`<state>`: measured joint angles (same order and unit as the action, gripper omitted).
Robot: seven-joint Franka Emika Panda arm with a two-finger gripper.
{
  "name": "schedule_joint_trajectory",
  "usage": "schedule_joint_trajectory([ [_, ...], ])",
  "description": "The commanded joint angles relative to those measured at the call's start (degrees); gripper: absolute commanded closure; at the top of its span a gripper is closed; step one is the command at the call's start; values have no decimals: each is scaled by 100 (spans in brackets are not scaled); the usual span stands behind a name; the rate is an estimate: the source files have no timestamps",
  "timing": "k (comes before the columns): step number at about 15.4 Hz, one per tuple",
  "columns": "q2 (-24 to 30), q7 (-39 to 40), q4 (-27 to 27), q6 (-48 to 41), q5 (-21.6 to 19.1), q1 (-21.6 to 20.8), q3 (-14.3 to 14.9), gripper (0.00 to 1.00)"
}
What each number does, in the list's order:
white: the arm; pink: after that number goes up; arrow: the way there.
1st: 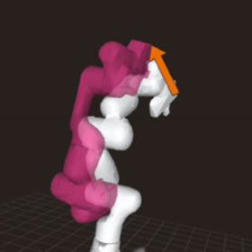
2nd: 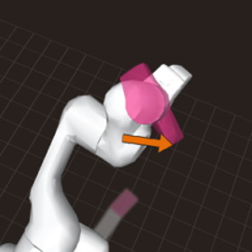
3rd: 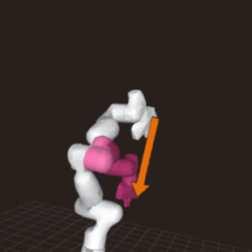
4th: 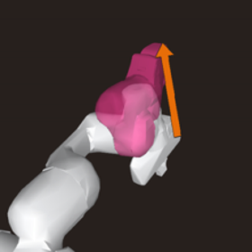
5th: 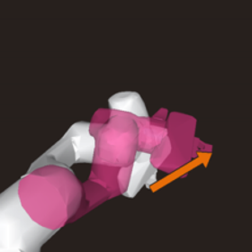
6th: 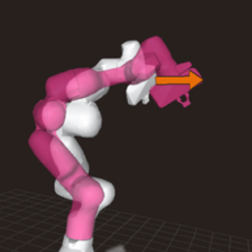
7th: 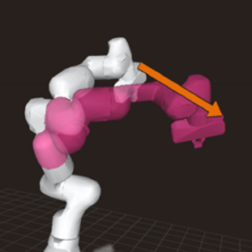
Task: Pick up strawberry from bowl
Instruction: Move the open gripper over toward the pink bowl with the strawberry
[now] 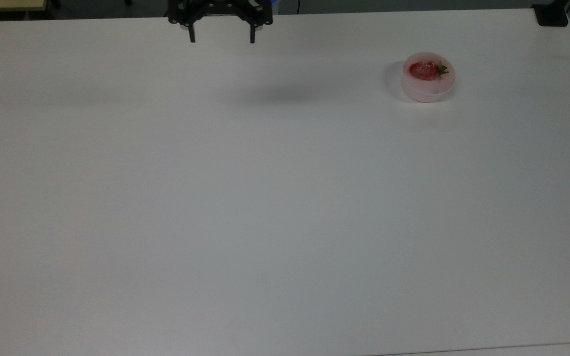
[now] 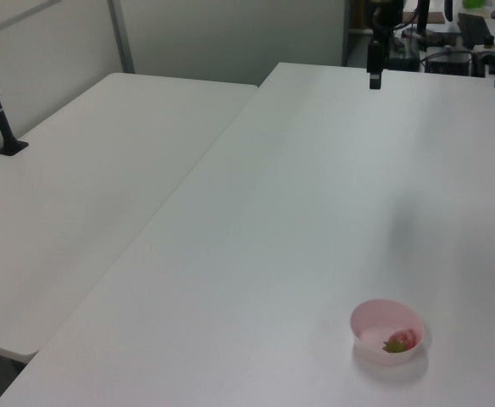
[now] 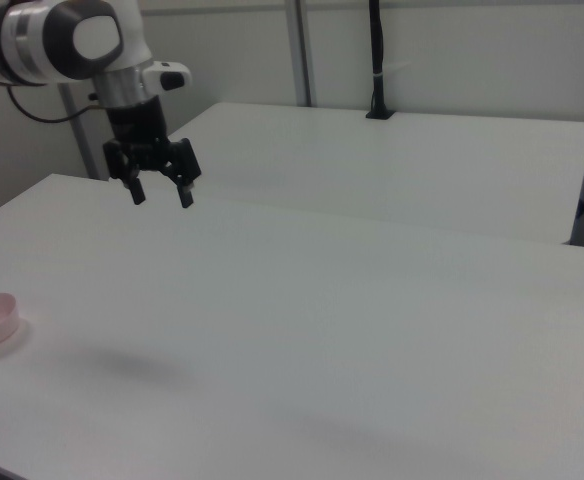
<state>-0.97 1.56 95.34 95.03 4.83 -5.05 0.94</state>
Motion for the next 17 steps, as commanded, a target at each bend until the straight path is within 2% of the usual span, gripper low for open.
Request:
schedule_joint_trajectory([
  [1,36,275,98,-63,-228,-820,117,0],
  [6,-175,328,142,-28,-413,-2146,108,0],
  [9,-210,539,379,-29,-430,-2789,29,0],
  [13,-613,556,424,111,-439,-3194,-147,0],
  [17,-1009,548,643,814,-439,-3616,-147,1],
])
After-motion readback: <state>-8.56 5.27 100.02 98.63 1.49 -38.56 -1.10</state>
